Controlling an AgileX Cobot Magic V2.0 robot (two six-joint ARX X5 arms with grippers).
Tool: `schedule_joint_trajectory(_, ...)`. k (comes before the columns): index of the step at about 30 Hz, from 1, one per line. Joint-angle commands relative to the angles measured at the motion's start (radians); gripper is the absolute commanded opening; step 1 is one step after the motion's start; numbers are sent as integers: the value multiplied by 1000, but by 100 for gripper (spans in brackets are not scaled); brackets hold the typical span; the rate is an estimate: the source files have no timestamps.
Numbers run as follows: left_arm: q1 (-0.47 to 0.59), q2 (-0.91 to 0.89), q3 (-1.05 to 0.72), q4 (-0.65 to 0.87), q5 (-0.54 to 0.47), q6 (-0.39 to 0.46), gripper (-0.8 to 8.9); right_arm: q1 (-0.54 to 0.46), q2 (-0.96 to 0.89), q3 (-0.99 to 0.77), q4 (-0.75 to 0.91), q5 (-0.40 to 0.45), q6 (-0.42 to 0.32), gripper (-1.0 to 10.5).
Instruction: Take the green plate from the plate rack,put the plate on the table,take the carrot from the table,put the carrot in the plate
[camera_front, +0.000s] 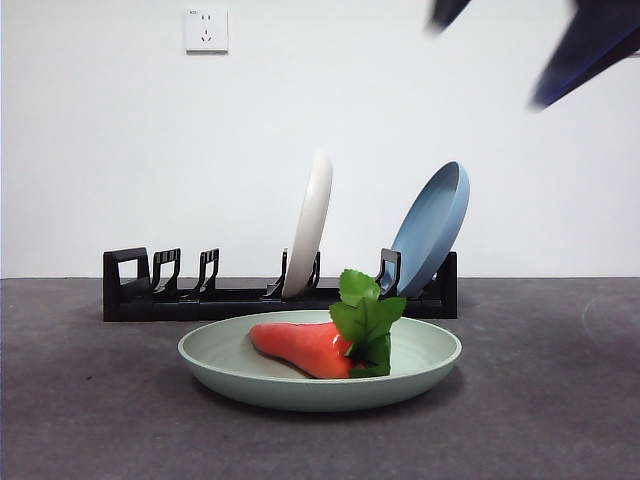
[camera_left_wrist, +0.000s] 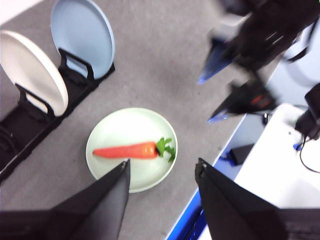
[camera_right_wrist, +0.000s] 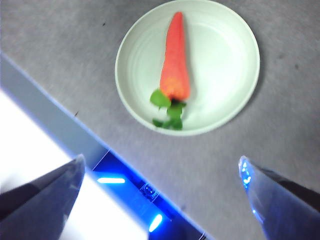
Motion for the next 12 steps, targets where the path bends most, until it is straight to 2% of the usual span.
schedule_joint_trajectory(1, -2, -2, -3, -19, 2, -5, 214, 2, -69, -2, -53, -2, 15, 433)
schedule_joint_trajectory(3, -2, -2, -3, -31, 2, -6, 168, 2, -112, -2, -82, -1, 25, 291)
schedule_joint_trajectory(6, -2, -2, -3, -42, 2, -8, -19, 2, -165, -2, -95, -1, 32, 29)
schedule_joint_trajectory(7, -2, -2, -3, -42, 2, -10, -8, 2, -177, -2, -94, -1, 32, -25)
schedule_joint_trajectory(12, -2, -2, -3, -40, 2, -10, -8, 2, -212, -2, -92, 2, 34, 0)
